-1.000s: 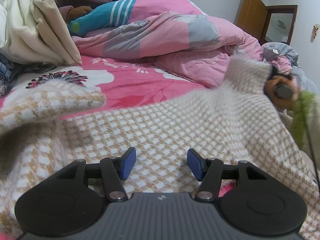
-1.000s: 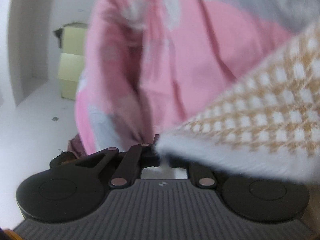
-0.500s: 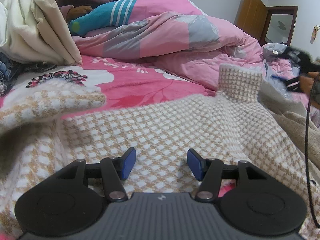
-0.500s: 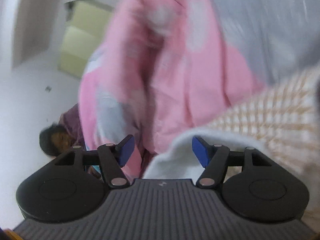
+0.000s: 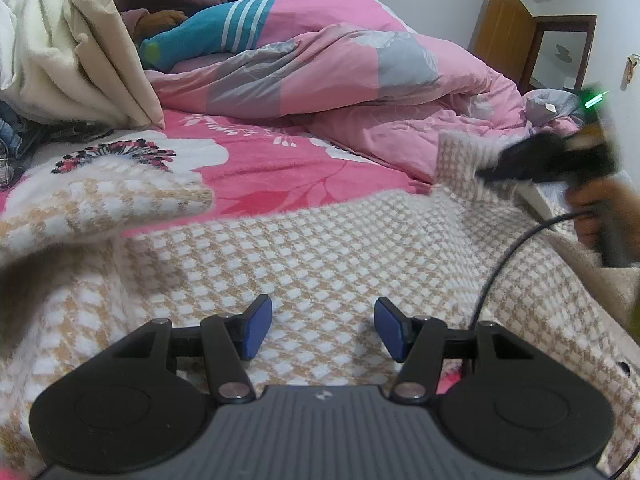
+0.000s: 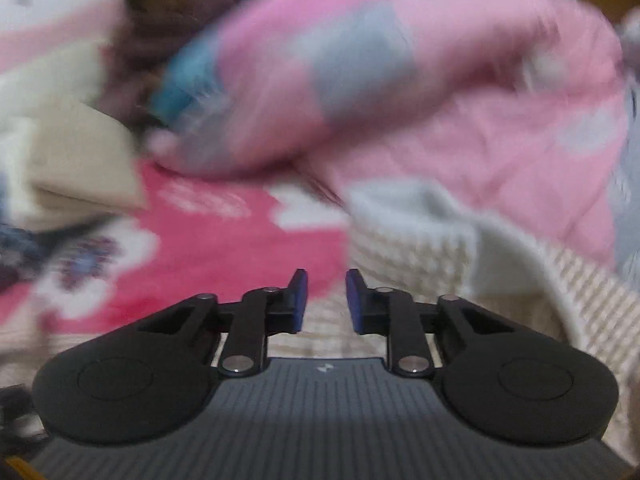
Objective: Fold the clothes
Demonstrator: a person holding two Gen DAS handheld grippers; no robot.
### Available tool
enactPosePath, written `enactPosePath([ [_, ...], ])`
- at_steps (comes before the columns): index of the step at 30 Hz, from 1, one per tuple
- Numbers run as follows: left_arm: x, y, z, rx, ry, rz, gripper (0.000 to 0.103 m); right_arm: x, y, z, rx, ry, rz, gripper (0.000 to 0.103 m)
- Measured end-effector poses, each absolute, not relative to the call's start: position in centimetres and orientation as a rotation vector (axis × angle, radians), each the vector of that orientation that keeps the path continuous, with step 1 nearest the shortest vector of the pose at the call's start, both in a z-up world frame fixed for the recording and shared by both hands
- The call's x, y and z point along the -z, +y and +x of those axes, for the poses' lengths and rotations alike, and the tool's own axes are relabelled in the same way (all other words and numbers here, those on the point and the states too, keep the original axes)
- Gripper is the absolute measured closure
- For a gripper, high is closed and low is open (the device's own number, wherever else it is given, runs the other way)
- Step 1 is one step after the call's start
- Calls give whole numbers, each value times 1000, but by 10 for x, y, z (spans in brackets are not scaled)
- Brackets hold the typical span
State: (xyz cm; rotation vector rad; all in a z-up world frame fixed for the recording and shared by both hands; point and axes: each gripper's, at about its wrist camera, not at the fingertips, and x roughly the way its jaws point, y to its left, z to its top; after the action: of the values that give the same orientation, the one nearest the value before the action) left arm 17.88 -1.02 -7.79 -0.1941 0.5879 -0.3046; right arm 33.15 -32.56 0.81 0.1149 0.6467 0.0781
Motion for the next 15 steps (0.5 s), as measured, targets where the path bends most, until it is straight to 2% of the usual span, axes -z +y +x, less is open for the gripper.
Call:
enactPosePath([
  [1,78,-10,179,306,587,-196,45,7,-339,351,-14,675,149,97],
  [4,79,-9,179,308,587,-202,45,49,-384,395,109,712,236,101],
  [7,79,-8,179,309,587,-205,45,63,-411,412,141,669,358,103],
  [15,79,-9,179,309,588,-206,45,8,-377,351,134,528,156,98],
])
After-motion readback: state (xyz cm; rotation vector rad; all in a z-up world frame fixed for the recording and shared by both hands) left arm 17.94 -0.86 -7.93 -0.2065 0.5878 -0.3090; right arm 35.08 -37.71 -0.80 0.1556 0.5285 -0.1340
